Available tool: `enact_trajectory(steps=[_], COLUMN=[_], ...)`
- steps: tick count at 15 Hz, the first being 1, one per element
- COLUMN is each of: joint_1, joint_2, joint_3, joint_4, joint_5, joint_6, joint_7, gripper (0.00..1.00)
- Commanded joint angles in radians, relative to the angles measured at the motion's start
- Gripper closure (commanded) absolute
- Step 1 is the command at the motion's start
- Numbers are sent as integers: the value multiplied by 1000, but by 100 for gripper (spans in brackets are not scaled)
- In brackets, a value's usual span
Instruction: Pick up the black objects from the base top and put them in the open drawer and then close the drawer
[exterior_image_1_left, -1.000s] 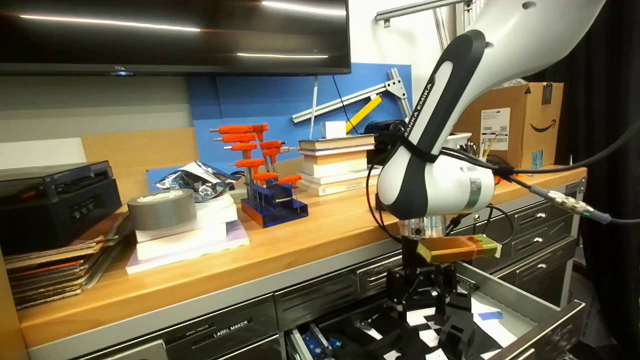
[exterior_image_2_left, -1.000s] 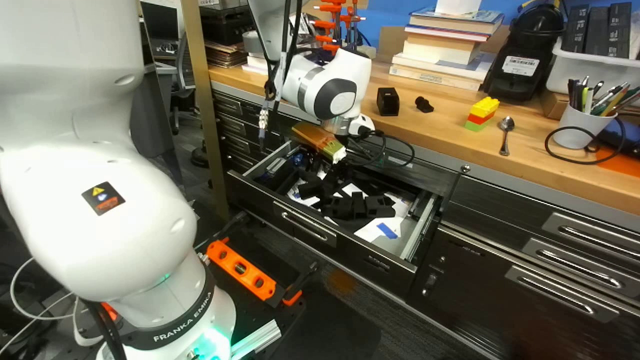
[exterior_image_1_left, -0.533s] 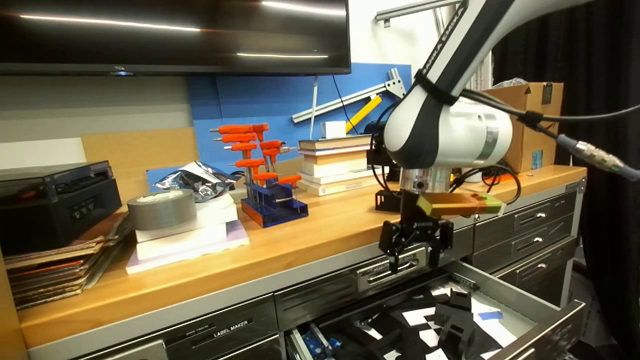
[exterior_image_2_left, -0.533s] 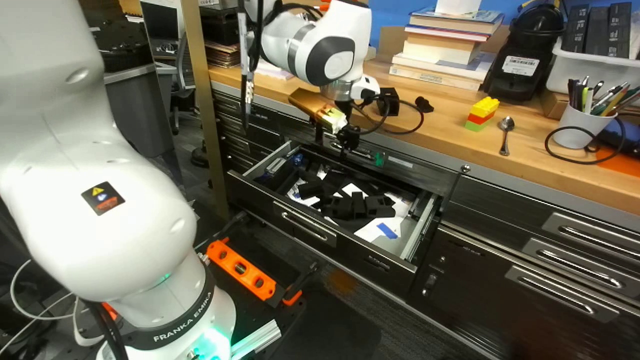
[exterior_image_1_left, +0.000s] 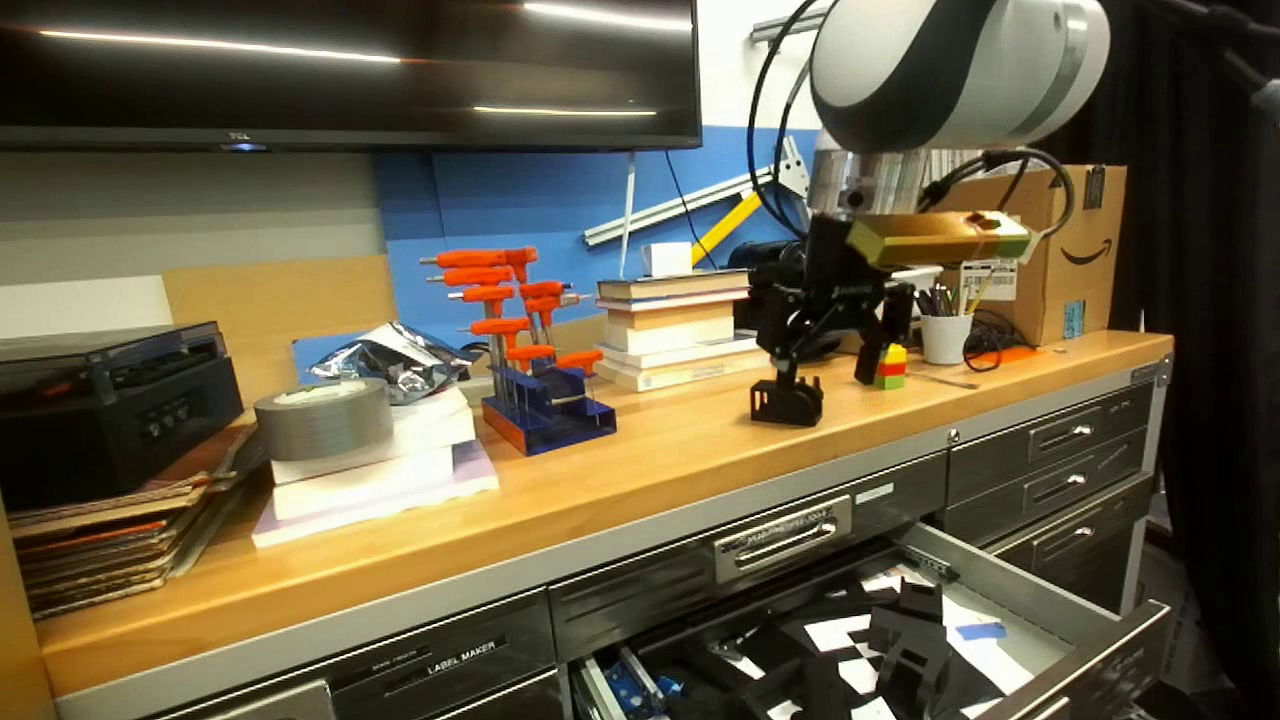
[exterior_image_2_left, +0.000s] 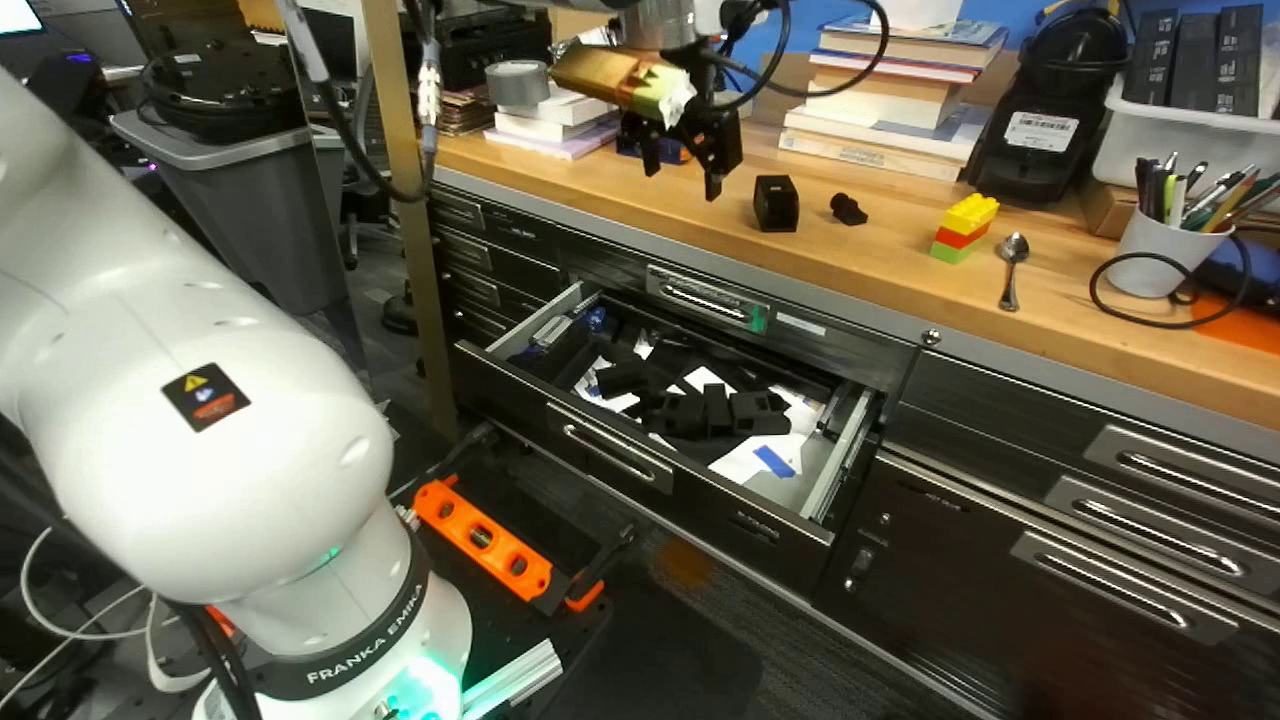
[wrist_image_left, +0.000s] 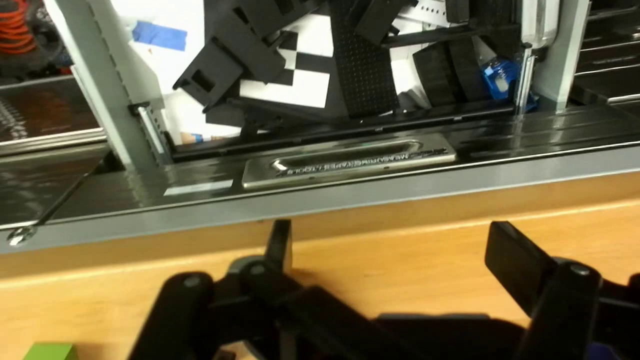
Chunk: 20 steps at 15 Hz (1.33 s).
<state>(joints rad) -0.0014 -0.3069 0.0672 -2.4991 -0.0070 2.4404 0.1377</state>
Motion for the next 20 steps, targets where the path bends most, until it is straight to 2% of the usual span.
enact_trajectory(steps=[1,5,8,14,20], joint_1=[-22,-11,2,-6,-64], joint_2=[2,103,202,413,555], joint_3=[28,19,2,-41,-54], joint_4=[108,273,402,617,721], joint_5=[-129,-211,-236,-165,-46], joint_6=[-98,-233,-322,-394,-436], joint_7=[18,-44,-141,-435,-678], gripper=[0,0,0,0,0])
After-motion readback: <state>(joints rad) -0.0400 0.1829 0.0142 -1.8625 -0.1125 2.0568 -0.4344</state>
